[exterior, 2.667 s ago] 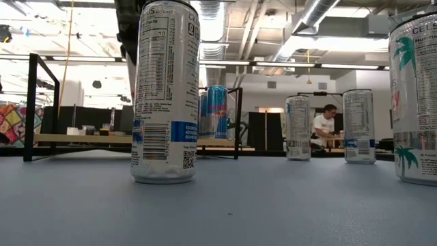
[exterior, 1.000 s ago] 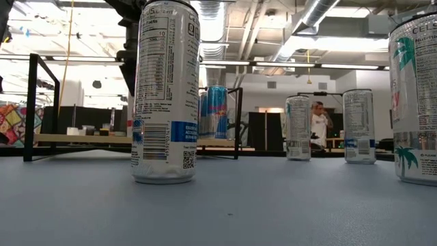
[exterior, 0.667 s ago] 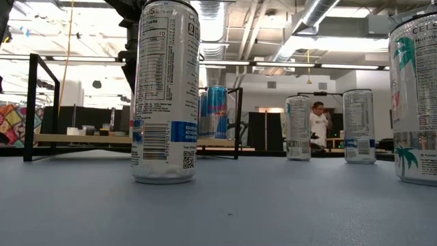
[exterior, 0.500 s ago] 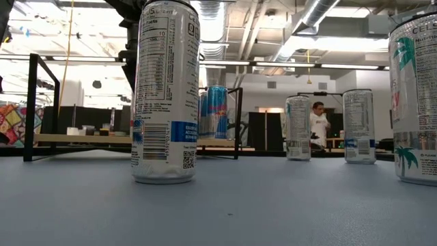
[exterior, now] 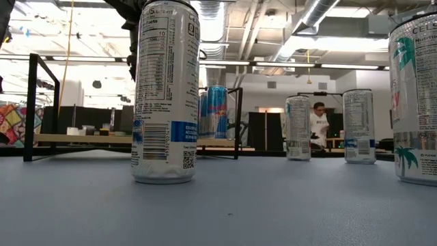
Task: Place canned beverage on shelf
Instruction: Put the bottom left white and pink soda can on the shelf
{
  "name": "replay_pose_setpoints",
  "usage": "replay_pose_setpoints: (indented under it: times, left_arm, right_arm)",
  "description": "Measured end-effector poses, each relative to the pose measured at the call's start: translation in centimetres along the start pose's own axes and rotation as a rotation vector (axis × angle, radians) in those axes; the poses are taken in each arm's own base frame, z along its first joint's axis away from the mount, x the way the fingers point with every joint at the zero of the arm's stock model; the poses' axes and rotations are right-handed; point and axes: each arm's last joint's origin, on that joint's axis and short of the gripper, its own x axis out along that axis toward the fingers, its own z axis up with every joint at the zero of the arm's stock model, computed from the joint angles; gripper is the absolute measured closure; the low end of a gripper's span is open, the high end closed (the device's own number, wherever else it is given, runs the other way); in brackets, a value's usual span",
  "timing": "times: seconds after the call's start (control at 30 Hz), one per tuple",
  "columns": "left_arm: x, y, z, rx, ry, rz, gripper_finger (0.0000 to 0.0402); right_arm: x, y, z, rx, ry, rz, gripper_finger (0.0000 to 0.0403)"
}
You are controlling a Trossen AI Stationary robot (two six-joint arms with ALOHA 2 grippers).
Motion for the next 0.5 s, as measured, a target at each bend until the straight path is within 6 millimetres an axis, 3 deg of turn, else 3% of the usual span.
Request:
replay_pose_setpoints:
  times: [0.5]
  left_arm:
    - [-0.05,-0.63,0.13,-0.001,0.012,-0.024,0.0119]
  right_arm:
    - [0.0,0.01,0.0,0.026,0.001,0.003,0.0147]
